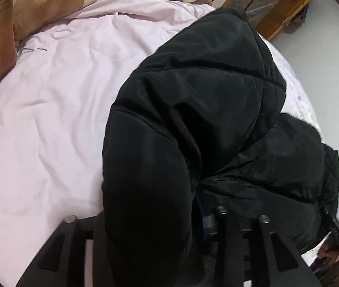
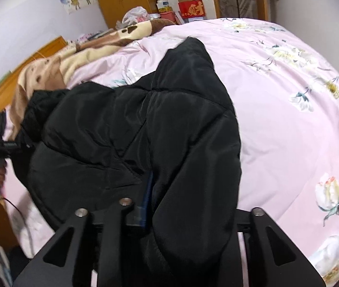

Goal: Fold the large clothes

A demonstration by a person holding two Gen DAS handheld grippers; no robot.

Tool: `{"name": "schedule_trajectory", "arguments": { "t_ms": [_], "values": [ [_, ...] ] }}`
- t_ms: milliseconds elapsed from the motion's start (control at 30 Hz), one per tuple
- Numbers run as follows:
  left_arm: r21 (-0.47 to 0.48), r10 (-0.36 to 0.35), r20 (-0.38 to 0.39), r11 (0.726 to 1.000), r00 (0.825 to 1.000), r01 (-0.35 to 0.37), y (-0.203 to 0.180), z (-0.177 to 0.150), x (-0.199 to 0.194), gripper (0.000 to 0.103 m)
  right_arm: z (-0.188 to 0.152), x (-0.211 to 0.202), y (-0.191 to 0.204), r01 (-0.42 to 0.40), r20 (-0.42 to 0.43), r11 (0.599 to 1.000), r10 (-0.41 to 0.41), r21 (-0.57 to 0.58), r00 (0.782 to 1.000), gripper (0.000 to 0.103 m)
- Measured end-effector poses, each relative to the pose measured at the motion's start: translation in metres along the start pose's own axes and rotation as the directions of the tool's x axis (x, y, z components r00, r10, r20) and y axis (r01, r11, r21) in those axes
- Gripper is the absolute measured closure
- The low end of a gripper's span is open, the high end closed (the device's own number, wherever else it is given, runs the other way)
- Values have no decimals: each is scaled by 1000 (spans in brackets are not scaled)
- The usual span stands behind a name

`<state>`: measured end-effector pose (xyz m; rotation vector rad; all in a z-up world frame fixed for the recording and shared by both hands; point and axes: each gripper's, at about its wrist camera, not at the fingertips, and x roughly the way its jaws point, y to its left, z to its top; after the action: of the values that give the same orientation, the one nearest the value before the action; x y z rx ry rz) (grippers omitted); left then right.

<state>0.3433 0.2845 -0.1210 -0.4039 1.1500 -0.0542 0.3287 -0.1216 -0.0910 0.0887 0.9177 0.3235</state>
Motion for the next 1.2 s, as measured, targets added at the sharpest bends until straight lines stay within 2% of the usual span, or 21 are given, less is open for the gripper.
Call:
{"name": "schedule_trajectory", "arguments": {
  "t_ms": [67, 100, 167, 267, 367, 533, 600, 700, 967, 1200],
  "values": [
    [-4, 7, -4, 1000, 1000, -7, -2, -3, 1, 52, -4, 2, -1, 28, 3, 1000, -28, -3, 1000, 63],
    [3, 18, -2, 1000, 1000, -18, -4, -4, 0, 47, -5, 3, -2, 36, 1, 999, -36, -2, 999, 61],
    [-2, 36, -1, 999, 999, -36, -4, -4, -1, 41, -6, 4, -4, 68, -1, 998, -68, -5, 998, 49],
    [-36, 32, 12, 999, 999, -32, 6, -9, -4, 33, -9, -1, -7, 110, -8, 994, -110, -5, 994, 38],
    [-47, 59, 33, 997, 998, -57, 5, -18, -18, 33, -9, -10, -8, 164, 4, 986, -164, -3, 986, 29],
    [-41, 106, 63, 994, 992, -104, 5, -31, -41, 31, -12, -35, -6, 267, 46, 964, -267, -3, 963, 28],
    [-48, 135, 85, 990, 987, -131, 3, -38, -55, 25, -15, -48, -6, 279, 58, 960, -280, 34, 958, 28],
    [-21, 196, 115, 981, 974, -195, -10, -56, -74, 25, -23, -65, 0, 276, 78, 959, -280, 56, 957, 28],
    [13, 144, 199, 989, 969, -149, -25, -101, -120, 24, -52, -108, 35, 232, 116, 971, -238, 62, 964, 27],
    [44, 141, 217, 987, 966, -154, -69, -156, -138, 22, -74, -139, 71, 217, 141, 975, -222, 50, 965, 27]
  ]
}}
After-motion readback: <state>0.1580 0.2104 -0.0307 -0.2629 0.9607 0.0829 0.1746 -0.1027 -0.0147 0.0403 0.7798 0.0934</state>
